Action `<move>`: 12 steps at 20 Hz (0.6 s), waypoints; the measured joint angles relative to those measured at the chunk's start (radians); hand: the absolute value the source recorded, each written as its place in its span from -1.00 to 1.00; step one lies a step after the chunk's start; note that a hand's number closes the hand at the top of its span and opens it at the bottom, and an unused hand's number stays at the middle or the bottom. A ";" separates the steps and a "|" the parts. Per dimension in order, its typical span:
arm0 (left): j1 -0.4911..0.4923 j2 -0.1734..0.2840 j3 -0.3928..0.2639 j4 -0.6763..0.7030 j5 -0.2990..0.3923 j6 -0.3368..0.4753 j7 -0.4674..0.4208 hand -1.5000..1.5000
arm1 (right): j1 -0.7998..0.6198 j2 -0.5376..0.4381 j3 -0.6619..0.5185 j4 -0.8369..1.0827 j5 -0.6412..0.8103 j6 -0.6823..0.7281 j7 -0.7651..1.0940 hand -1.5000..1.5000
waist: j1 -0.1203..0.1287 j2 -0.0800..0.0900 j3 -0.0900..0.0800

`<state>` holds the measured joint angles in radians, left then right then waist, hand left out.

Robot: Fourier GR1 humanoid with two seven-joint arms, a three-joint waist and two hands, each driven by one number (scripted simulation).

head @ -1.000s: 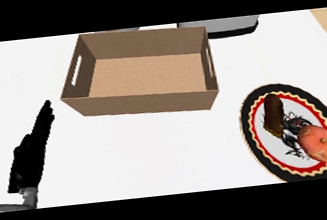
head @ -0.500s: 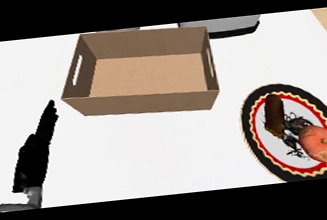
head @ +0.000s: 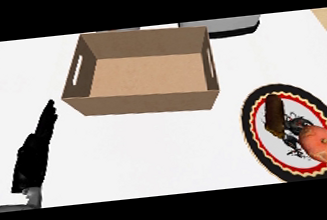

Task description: Pick the squash from the plate and place it in the cardboard box

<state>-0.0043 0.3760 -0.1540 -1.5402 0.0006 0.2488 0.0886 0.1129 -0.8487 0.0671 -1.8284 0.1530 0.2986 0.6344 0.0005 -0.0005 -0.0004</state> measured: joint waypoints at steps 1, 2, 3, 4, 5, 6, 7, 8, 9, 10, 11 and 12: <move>-0.003 0.003 0.009 -0.005 0.001 -0.011 0.007 0.00 | 0.002 0.020 0.008 -0.002 0.022 0.001 0.010 -1.00 | 0.000 0.000 0.000; 0.002 -0.010 0.003 -0.010 -0.015 -0.002 0.012 0.00 | 0.017 0.036 0.012 -0.007 0.043 0.000 0.009 -1.00 | -0.001 0.000 0.000; 0.008 -0.018 0.008 -0.001 -0.019 -0.006 -0.001 0.00 | 0.007 0.046 0.005 0.006 0.051 0.015 0.008 -1.00 | -0.001 0.000 0.001; 0.019 -0.015 0.018 -0.015 -0.020 -0.015 0.003 0.00 | 0.005 0.056 -0.006 0.022 0.063 0.025 -0.005 -1.00 | 0.000 0.000 0.000; 0.017 -0.015 0.029 -0.018 -0.019 -0.026 0.006 0.00 | 0.006 0.065 -0.016 0.031 0.073 0.038 -0.011 -1.00 | -0.001 0.000 0.000; 0.028 -0.021 0.034 -0.018 -0.019 -0.035 -0.003 0.00 | 0.008 0.083 -0.016 0.030 0.091 0.041 -0.013 -1.00 | -0.001 0.000 0.000; 0.019 -0.021 0.043 -0.013 -0.022 -0.045 0.004 0.00 | 0.016 0.093 -0.028 0.032 0.101 0.049 -0.027 -1.00 | -0.001 0.000 0.000; 0.015 -0.018 0.057 -0.011 -0.021 -0.055 0.009 0.00 | 0.026 0.098 -0.040 0.037 0.113 0.058 -0.045 -1.00 | -0.002 0.000 0.000; 0.021 -0.023 0.061 -0.016 -0.028 -0.059 0.009 0.00 | 0.015 0.116 -0.040 0.049 0.131 0.063 -0.048 -1.00 | -0.002 0.000 0.000; 0.009 -0.034 0.065 0.007 -0.036 -0.059 0.001 0.00 | 0.008 0.136 -0.032 0.050 0.150 0.065 -0.041 -1.00 | -0.002 0.000 0.000; 0.015 -0.042 0.067 0.016 -0.044 -0.061 -0.012 0.00 | 0.019 0.149 -0.035 0.043 0.166 0.067 -0.044 -1.00 | -0.002 0.000 0.000; 0.012 -0.054 0.067 0.019 -0.056 -0.059 -0.011 0.00 | 0.016 0.163 -0.041 0.051 0.182 0.073 -0.051 -1.00 | -0.002 0.000 0.000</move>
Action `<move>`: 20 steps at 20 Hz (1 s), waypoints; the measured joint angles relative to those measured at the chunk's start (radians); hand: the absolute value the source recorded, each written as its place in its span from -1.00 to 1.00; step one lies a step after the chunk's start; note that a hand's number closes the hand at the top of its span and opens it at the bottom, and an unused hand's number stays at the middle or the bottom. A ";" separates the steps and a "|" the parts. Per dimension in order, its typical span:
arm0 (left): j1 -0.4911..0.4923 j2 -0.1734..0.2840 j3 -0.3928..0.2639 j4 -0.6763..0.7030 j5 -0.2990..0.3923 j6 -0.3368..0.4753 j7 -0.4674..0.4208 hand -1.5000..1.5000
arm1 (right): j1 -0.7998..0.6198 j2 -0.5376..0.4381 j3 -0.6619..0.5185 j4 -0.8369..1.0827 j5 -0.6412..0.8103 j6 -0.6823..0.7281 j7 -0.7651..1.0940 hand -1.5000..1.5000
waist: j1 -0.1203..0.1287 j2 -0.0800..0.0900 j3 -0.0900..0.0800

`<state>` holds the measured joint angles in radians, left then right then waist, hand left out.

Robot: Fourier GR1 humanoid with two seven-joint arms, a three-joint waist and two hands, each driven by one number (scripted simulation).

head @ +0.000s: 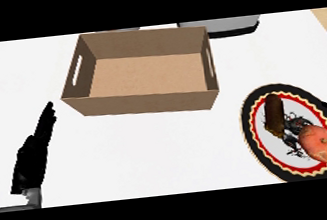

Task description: Pick the squash from the plate and place it in the cardboard box

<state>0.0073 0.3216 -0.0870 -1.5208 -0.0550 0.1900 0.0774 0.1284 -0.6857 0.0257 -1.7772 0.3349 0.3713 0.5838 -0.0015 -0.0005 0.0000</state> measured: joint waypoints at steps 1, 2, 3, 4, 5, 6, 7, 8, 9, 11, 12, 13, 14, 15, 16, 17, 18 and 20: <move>0.002 -0.002 0.002 -0.019 -0.006 -0.005 0.016 0.00 | 0.000 0.007 -0.013 -0.001 0.007 0.010 -0.004 -1.00 | 0.000 0.000 0.000; 0.004 -0.011 0.004 -0.022 -0.014 -0.005 0.014 0.00 | 0.004 0.024 -0.015 -0.003 0.025 0.010 -0.008 -1.00 | 0.000 0.000 0.000; 0.011 -0.019 0.004 -0.028 -0.023 -0.006 0.014 0.00 | 0.006 0.040 -0.020 0.001 0.042 0.012 -0.018 -1.00 | 0.000 0.000 0.000; 0.009 -0.024 0.012 -0.019 -0.029 -0.009 0.005 0.00 | 0.009 0.057 -0.021 -0.005 0.056 0.013 -0.018 -1.00 | 0.000 0.000 0.000; 0.027 -0.027 0.011 -0.044 -0.036 -0.010 0.012 0.00 | 0.007 0.071 -0.024 -0.012 0.064 0.021 -0.010 -1.00 | 0.001 0.000 0.000; 0.030 -0.029 0.019 -0.048 -0.036 -0.020 0.015 0.00 | 0.001 0.079 -0.033 0.004 0.075 0.028 -0.024 -1.00 | 0.001 0.000 0.000; 0.011 -0.038 0.024 -0.026 -0.039 -0.023 0.009 0.00 | -0.012 0.085 -0.040 0.017 0.081 0.040 -0.030 -1.00 | 0.001 0.000 0.000; 0.000 -0.043 0.030 -0.023 -0.043 -0.029 0.016 0.00 | -0.013 0.092 -0.052 0.016 0.088 0.050 -0.033 -1.00 | 0.000 0.000 0.000; 0.012 -0.043 0.035 -0.037 -0.046 -0.037 0.018 0.00 | -0.004 0.101 -0.060 0.012 0.099 0.055 -0.040 -1.00 | 0.000 0.000 0.000; 0.023 -0.052 0.042 -0.046 -0.054 -0.048 0.015 0.00 | -0.015 0.123 -0.071 0.027 0.121 0.066 -0.052 -1.00 | 0.001 0.000 0.000; 0.008 -0.055 0.050 -0.034 -0.059 -0.051 0.015 0.00 | -0.009 0.128 -0.083 0.026 0.124 0.072 -0.062 -1.00 | 0.000 0.000 0.000; 0.014 -0.059 0.055 -0.033 -0.061 -0.057 0.010 0.00 | -0.017 0.143 -0.084 0.029 0.134 0.079 -0.056 -1.00 | 0.001 0.000 0.000; 0.003 -0.065 0.060 -0.011 -0.064 -0.059 0.000 0.00 | -0.008 0.151 -0.086 0.045 0.152 0.067 -0.081 -1.00 | 0.000 0.000 0.000; -0.001 -0.056 0.074 -0.014 -0.055 -0.075 0.003 0.00 | -0.004 0.151 -0.100 0.044 0.150 0.079 -0.089 -1.00 | 0.000 0.000 0.000; 0.006 -0.060 0.076 -0.019 -0.058 -0.079 0.001 0.00 | -0.029 0.159 -0.100 0.056 0.156 0.090 -0.079 -1.00 | 0.001 0.000 0.000; -0.007 -0.075 0.071 -0.002 -0.072 -0.070 -0.001 0.00 | -0.025 0.167 -0.101 0.060 0.166 0.090 -0.088 -1.00 | 0.001 0.000 0.000; -0.013 -0.077 0.070 -0.011 -0.080 -0.073 0.015 0.00 | -0.030 0.176 -0.100 0.068 0.178 0.094 -0.091 -1.00 | 0.001 0.000 0.000; -0.008 -0.080 0.079 -0.020 -0.083 -0.081 0.020 0.00 | -0.042 0.194 -0.089 0.094 0.213 0.090 -0.105 -1.00 | 0.001 0.000 0.000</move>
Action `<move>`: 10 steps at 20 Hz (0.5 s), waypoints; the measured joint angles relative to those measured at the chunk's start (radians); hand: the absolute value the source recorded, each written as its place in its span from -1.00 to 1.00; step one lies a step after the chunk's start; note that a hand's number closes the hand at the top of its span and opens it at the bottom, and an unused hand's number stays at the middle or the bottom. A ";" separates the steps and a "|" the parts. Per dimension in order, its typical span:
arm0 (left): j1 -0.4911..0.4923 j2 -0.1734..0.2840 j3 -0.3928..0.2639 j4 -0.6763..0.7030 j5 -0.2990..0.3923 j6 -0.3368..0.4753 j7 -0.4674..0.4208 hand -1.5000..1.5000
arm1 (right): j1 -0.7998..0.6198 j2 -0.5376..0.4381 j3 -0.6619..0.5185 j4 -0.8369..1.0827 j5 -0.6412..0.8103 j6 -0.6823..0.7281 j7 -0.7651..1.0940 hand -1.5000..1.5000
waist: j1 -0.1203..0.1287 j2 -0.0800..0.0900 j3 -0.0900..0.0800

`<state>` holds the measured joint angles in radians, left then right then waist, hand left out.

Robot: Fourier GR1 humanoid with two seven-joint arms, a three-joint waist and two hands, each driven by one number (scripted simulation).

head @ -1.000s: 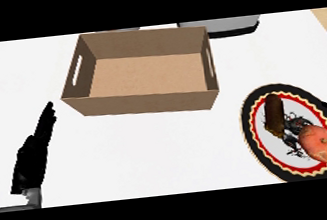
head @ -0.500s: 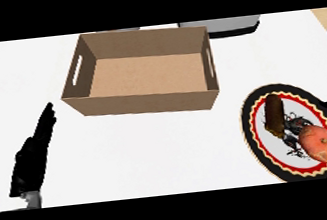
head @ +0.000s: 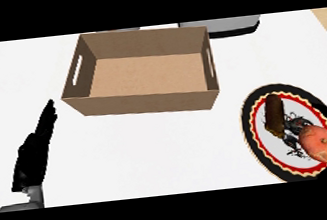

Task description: Pick the squash from the plate and place it in the cardboard box

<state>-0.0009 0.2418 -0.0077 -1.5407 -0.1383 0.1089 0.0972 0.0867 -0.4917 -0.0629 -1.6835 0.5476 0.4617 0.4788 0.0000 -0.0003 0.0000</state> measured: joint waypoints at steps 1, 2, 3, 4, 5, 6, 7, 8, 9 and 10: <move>-0.002 0.001 0.007 -0.007 0.001 -0.006 0.008 0.00 | 0.000 -0.002 -0.005 0.018 0.012 0.001 -0.020 -1.00 | 0.000 0.000 0.000; 0.001 -0.006 0.010 0.014 -0.003 -0.007 -0.017 0.00 | 0.003 0.003 -0.006 0.028 0.026 -0.002 -0.032 -1.00 | 0.000 0.000 0.000; 0.013 -0.005 0.016 0.016 -0.003 -0.015 -0.033 0.00 | 0.011 0.013 0.000 0.028 0.042 -0.006 -0.036 -1.00 | 0.000 0.000 0.000; 0.009 -0.005 0.024 0.018 -0.004 -0.020 -0.033 0.00 | 0.009 0.024 0.001 0.034 0.052 -0.003 -0.039 -1.00 | 0.000 0.000 0.000; 0.003 -0.009 0.025 0.012 -0.008 -0.021 -0.019 0.00 | 0.007 0.038 0.005 0.038 0.058 -0.002 -0.038 1.00 | 0.000 0.000 0.000; 0.017 -0.013 0.024 -0.007 -0.010 -0.025 -0.013 0.00 | 0.006 0.043 -0.003 0.039 0.057 0.005 -0.042 1.00 | 0.000 -0.001 -0.001; 0.021 -0.012 0.030 -0.011 -0.011 -0.031 -0.014 0.00 | 0.007 0.054 -0.004 0.036 0.062 0.007 -0.041 1.00 | 0.000 -0.002 -0.003; 0.007 -0.017 0.030 -0.010 -0.018 -0.029 -0.001 0.00 | 0.012 0.051 -0.013 0.033 0.062 0.011 -0.059 1.00 | -0.001 -0.002 -0.003; 0.004 -0.017 0.037 0.001 -0.018 -0.034 -0.009 0.00 | 0.011 0.051 -0.016 0.039 0.077 0.003 -0.076 1.00 | -0.001 -0.002 -0.004; 0.011 -0.026 0.029 0.000 -0.030 -0.027 -0.012 0.00 | -0.001 0.049 -0.013 0.056 0.099 -0.016 -0.093 1.00 | 0.000 -0.003 -0.004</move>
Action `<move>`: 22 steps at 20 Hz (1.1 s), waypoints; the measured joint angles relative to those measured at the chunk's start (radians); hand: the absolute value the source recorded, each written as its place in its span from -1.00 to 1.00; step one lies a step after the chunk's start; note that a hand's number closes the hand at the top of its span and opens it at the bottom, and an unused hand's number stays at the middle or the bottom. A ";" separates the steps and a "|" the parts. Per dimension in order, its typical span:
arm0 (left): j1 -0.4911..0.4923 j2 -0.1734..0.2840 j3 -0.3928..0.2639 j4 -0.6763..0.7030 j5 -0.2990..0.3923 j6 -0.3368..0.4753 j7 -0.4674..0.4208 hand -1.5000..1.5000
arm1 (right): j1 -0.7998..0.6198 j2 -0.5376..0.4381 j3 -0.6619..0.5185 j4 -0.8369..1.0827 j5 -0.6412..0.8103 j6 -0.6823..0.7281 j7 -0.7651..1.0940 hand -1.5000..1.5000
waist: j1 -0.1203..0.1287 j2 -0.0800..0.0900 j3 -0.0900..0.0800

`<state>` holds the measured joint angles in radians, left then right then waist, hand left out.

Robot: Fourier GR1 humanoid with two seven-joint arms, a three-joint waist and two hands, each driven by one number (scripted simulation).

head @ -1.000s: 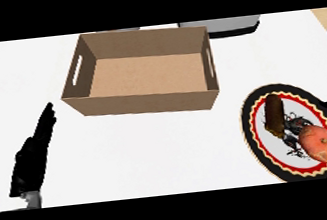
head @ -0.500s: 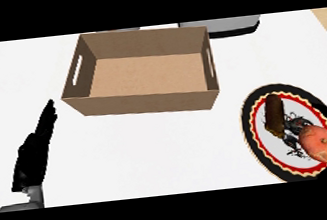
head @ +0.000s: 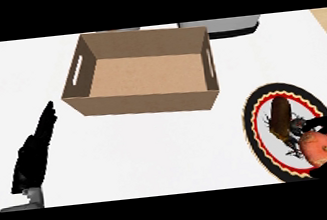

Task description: Pick the squash from the plate and place it in the cardboard box

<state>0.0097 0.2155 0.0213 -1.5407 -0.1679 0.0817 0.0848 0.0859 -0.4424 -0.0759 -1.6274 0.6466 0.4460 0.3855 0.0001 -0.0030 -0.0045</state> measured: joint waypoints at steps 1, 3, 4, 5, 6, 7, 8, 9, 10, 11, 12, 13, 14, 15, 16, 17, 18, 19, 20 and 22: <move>-0.008 -0.001 0.005 0.009 0.001 -0.002 -0.004 0.00 | 0.000 -0.002 0.000 -0.006 0.020 -0.018 -0.005 1.00 | -0.001 0.000 0.000; 0.003 0.001 0.005 -0.010 0.000 -0.007 -0.001 0.00 | 0.013 -0.005 0.004 -0.004 0.073 -0.082 -0.037 1.00 | 0.000 0.000 0.000; 0.008 0.001 0.006 -0.017 -0.002 -0.007 -0.002 0.00 | 0.016 -0.008 -0.002 -0.007 0.089 -0.098 -0.046 1.00 | 0.000 0.000 0.001; 0.006 -0.010 -0.002 -0.013 -0.011 0.000 -0.006 0.00 | 0.013 -0.010 0.001 0.015 0.115 -0.129 -0.069 1.00 | 0.000 0.000 0.000; 0.004 -0.012 0.001 -0.015 -0.012 -0.002 -0.006 0.00 | 0.017 -0.012 -0.006 0.017 0.128 -0.146 -0.086 1.00 | 0.000 0.000 0.000; -0.002 -0.007 0.011 -0.009 -0.009 -0.007 -0.007 0.00 | 0.021 -0.012 -0.010 0.011 0.137 -0.155 -0.098 1.00 | -0.001 0.000 0.001; -0.005 -0.007 0.013 -0.014 -0.009 -0.011 0.000 0.00 | 0.021 -0.006 -0.006 0.008 0.155 -0.170 -0.102 1.00 | -0.001 0.001 0.001; 0.006 -0.008 0.013 -0.027 -0.010 -0.014 0.004 0.00 | 0.020 -0.001 -0.005 -0.011 0.167 -0.173 -0.095 1.00 | -0.001 0.001 0.002; 0.012 -0.013 0.014 -0.021 -0.010 -0.014 -0.005 0.00 | 0.014 0.000 -0.012 -0.018 0.172 -0.175 -0.095 1.00 | -0.001 0.001 0.002; 0.016 -0.015 0.010 -0.019 -0.014 -0.015 -0.013 0.00 | -0.019 -0.005 -0.003 -0.003 0.179 -0.180 -0.114 1.00 | 0.003 0.002 0.003; 0.015 -0.017 0.002 -0.024 -0.015 -0.020 -0.013 0.00 | -0.061 -0.017 0.011 0.015 0.182 -0.177 -0.144 1.00 | 0.016 0.004 0.004; 0.002 -0.020 -0.006 -0.024 -0.016 -0.024 -0.009 0.00 | -0.108 -0.032 0.030 0.029 0.183 -0.166 -0.177 1.00 | 0.032 0.009 0.005; -0.009 -0.023 -0.015 -0.023 -0.017 -0.029 -0.008 0.00 | -0.156 -0.050 0.050 0.037 0.184 -0.150 -0.214 1.00 | 0.053 0.014 0.005; -0.019 -0.026 -0.024 -0.022 -0.018 -0.035 -0.009 0.00 | -0.196 -0.066 0.074 0.043 0.185 -0.136 -0.257 1.00 | 0.076 0.019 0.005; -0.029 -0.027 -0.032 -0.022 -0.020 -0.040 -0.010 0.00 | -0.236 -0.082 0.098 0.046 0.186 -0.124 -0.301 1.00 | 0.101 0.025 0.005; -0.040 -0.028 -0.041 -0.021 -0.022 -0.045 -0.011 0.00 | -0.278 -0.095 0.117 0.058 0.185 -0.116 -0.345 1.00 | 0.120 0.031 0.006; -0.051 -0.032 -0.049 -0.020 -0.023 -0.049 -0.009 0.00 | -0.323 -0.110 0.130 0.074 0.184 -0.109 -0.388 1.00 | 0.136 0.036 0.007; -0.058 -0.034 -0.056 -0.018 -0.024 -0.053 -0.010 0.00 | -0.368 -0.124 0.138 0.095 0.183 -0.105 -0.430 1.00 | 0.148 0.040 0.007; -0.066 -0.034 -0.058 -0.013 -0.028 -0.053 -0.011 0.00 | -0.410 -0.137 0.147 0.122 0.184 -0.108 -0.476 1.00 | 0.152 0.043 0.007; -0.081 -0.032 -0.056 -0.007 -0.025 -0.059 -0.002 0.00 | -0.494 -0.155 0.154 0.190 0.180 -0.117 -0.566 1.00 | 0.153 0.044 0.008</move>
<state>-0.0715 0.1834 -0.0351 -1.5478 -0.1932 0.0230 0.0831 -0.4078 -0.5971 0.0782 -1.4372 0.8268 0.3286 -0.1810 0.1533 0.0407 0.0037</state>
